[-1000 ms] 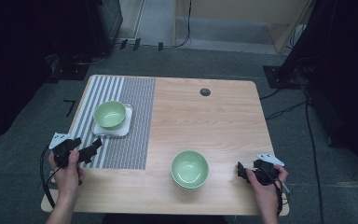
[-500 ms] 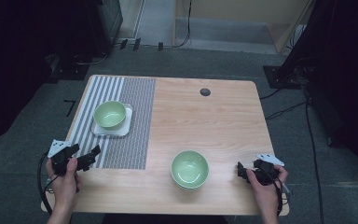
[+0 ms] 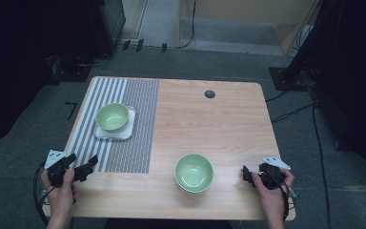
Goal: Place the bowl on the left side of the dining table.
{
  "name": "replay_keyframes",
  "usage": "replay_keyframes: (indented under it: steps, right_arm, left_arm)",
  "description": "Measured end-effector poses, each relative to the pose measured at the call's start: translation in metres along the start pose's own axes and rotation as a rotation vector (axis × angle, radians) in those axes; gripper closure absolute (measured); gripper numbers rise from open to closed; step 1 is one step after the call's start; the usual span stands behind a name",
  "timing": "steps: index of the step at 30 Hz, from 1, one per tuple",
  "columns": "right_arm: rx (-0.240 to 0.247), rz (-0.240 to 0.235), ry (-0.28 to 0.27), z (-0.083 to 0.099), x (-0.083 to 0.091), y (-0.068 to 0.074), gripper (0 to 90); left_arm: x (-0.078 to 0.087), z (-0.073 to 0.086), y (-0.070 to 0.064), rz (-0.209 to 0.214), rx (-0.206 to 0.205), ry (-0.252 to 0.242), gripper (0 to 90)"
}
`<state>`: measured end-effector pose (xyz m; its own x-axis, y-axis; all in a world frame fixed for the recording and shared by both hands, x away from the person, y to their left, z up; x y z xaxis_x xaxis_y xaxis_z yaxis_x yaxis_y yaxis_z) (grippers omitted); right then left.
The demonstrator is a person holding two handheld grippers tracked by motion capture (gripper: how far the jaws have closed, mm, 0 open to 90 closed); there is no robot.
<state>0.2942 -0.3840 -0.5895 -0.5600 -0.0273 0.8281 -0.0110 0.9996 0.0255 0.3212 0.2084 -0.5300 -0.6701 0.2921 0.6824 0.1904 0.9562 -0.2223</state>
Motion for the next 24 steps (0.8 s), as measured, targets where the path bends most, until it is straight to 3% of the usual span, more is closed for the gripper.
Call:
replay_keyframes:
  steps: [11,19,24]
  right_arm:
    - [-0.008,0.005,0.000,0.000,0.000,0.000,0.0]
    - [-0.008,0.005,0.000,0.000,0.000,0.000,0.0]
    - [-0.008,0.005,0.000,0.000,0.000,0.000,0.0]
  left_arm:
    - [0.000,0.017,0.019,-0.050,-0.006,0.026,11.2]
    - [-0.002,0.033,0.037,-0.105,-0.030,0.071,12.3]
    - [-0.005,0.039,0.041,-0.131,-0.053,0.096,12.3]
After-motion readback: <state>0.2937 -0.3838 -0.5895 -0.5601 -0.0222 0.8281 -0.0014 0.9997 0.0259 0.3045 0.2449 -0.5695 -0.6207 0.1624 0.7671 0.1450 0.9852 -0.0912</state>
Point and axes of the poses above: each handheld gripper's, and its own axes: x roughly backward along the jaws, z roughly out of its underside, y roughly to its left, the point moved 9 cm from there along -x, roughly forward along the jaws, and after that the axes turned 11 degrees about y, right-handed, at the moved point
